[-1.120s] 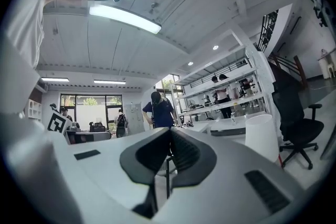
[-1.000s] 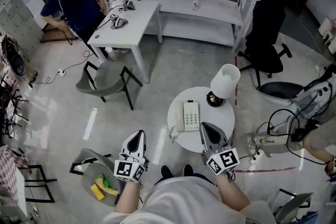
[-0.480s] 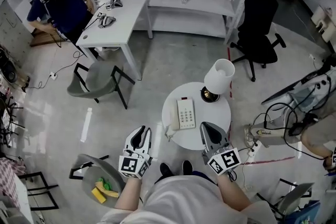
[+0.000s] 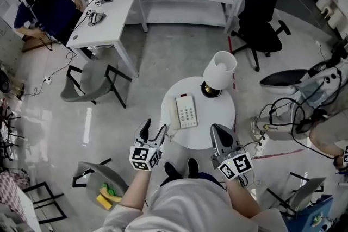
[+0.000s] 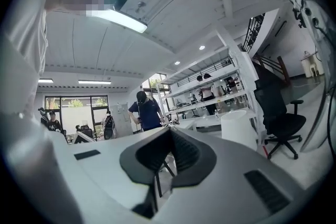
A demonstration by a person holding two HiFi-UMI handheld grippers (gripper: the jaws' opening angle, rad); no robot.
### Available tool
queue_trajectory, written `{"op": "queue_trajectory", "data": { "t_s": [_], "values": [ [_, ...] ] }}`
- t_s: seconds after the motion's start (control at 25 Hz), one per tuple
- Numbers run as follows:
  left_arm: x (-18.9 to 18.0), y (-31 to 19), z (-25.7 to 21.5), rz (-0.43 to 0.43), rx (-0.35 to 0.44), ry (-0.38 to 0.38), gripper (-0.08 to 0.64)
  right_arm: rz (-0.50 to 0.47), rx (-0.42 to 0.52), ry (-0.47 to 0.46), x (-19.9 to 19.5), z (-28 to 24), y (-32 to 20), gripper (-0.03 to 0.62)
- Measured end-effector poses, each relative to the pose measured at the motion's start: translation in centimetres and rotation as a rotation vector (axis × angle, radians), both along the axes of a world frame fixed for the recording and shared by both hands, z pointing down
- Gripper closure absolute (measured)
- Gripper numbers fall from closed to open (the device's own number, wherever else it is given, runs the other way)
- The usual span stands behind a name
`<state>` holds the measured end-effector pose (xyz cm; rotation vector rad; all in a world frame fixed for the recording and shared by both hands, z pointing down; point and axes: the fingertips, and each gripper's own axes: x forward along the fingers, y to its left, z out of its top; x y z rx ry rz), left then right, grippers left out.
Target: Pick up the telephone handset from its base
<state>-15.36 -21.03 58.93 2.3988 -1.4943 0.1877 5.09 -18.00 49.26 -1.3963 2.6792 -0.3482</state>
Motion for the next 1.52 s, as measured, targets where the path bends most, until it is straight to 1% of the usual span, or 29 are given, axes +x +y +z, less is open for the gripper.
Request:
{"op": "queue_trajectory", "data": {
  "t_s": [0.2,0.32,0.44,0.52,0.6,0.68,0.88,1.0,1.2,1.28,1.52],
  "values": [
    [1.9,-2.1,3.4,0.01,-0.065,-0.04,0.284,0.012,-0.005,-0.029,0.9,-0.3,-0.2,0.583],
    [3.3,-3.2,5.6,0.018,-0.123,-0.036,0.284,0.012,0.006,-0.022,1.3,-0.9,-0.5,0.583],
    [4.4,-4.2,8.0,0.009,-0.176,-0.043,0.284,0.01,0.016,-0.013,1.8,-1.2,-0.8,0.583],
    [4.7,-4.8,9.5,-0.013,-0.205,-0.07,0.284,0.009,0.017,-0.008,2.1,-1.3,-0.9,0.583],
    [4.8,-5.4,11.5,-0.04,-0.236,-0.119,0.284,0.009,0.017,-0.006,2.3,-1.4,-1.2,0.583],
    [4.7,-5.8,13.6,-0.066,-0.282,-0.153,0.284,0.007,0.014,-0.005,2.5,-1.4,-1.4,0.583],
    [5.6,-7.1,17.5,-0.118,-0.405,-0.146,0.284,0.01,-0.004,-0.009,3.2,-1.1,-1.9,0.583],
    [6.1,-8.2,19.7,-0.139,-0.466,-0.161,0.284,0.014,-0.011,-0.011,3.5,-1.1,-2.4,0.583],
    [5.6,-9.5,23.1,-0.184,-0.545,-0.201,0.284,0.013,-0.012,-0.011,3.8,-0.8,-2.7,0.583],
    [5.3,-9.7,24.3,-0.21,-0.58,-0.205,0.284,0.019,-0.014,-0.016,4.0,-0.5,-2.7,0.583],
    [5.7,-9.9,25.9,-0.243,-0.638,-0.223,0.284,0.037,-0.041,-0.017,4.9,0.3,-2.4,0.583]
  ]
}}
